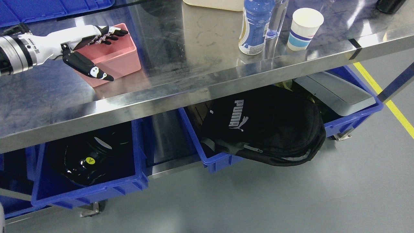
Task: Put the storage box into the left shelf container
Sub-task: 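Close the left hand fingers to grip the pink box wall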
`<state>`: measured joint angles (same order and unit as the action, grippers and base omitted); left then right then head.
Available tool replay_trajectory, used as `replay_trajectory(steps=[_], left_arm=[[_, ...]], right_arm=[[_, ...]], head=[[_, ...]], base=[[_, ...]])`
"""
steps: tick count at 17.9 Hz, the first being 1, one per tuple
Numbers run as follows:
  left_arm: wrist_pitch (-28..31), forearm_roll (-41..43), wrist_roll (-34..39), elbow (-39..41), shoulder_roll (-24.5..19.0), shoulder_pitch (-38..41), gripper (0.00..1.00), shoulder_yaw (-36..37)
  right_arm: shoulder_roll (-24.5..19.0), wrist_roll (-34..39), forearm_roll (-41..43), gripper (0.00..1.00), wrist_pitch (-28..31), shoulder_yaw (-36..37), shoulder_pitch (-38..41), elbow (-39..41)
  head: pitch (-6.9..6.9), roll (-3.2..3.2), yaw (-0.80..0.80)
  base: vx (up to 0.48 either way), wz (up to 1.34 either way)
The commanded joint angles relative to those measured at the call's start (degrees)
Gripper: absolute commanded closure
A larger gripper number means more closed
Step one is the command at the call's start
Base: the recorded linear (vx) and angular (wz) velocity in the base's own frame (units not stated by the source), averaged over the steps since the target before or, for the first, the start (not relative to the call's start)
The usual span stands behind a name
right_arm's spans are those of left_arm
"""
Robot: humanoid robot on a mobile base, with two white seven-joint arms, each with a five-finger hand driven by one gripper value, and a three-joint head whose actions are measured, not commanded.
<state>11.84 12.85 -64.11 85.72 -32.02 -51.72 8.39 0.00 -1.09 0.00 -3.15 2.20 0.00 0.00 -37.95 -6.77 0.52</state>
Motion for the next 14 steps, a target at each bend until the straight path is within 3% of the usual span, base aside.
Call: replay_trajectory(steps=[1,4,8,11,13,14], left_arm=[[0.64,0.07,-0.14,1.64,-1.12,1.8,0.02,3.47],[0.99,0.42,-0.06,0.51,-0.24,1.54,0.06,5.5],[0.82,0.43,-0.32,-2.4,1.07,1.18,0.2,5.06],[0.82,0.43,-1.54,-2.58,4.5,1.79,0.48,1.13],[-0.23,0.51,-4.35,-3.1,6.95,2.32,0.77,-4.06],[-1.37,0.6,-5.06,-3.28,8.18,2.67,0.87,-5.39]], right_arm=[[1.0,0.04,0.0,0.01,-0.01,0.0,-1.06,1.0],[1.0,0.04,0.0,0.01,-0.01,0.0,-1.06,1.0],[1.0,0.04,0.0,0.01,-0.01,0.0,-1.06,1.0],[1.0,0.04,0.0,0.01,-0.01,0.0,-1.06,1.0],[1.0,0.04,0.0,0.01,-0.01,0.0,-1.06,1.0],[1.0,0.04,0.0,0.01,-0.01,0.0,-1.06,1.0]], head=[[0.0,0.0,0.0],[0.0,0.0,0.0],[0.0,0.0,0.0],[0.0,0.0,0.0],[0.0,0.0,0.0],[0.0,0.0,0.0]], base=[[0.0,0.0],[0.0,0.0],[0.0,0.0],[-0.001,0.01],[0.001,0.02],[0.001,0.03]])
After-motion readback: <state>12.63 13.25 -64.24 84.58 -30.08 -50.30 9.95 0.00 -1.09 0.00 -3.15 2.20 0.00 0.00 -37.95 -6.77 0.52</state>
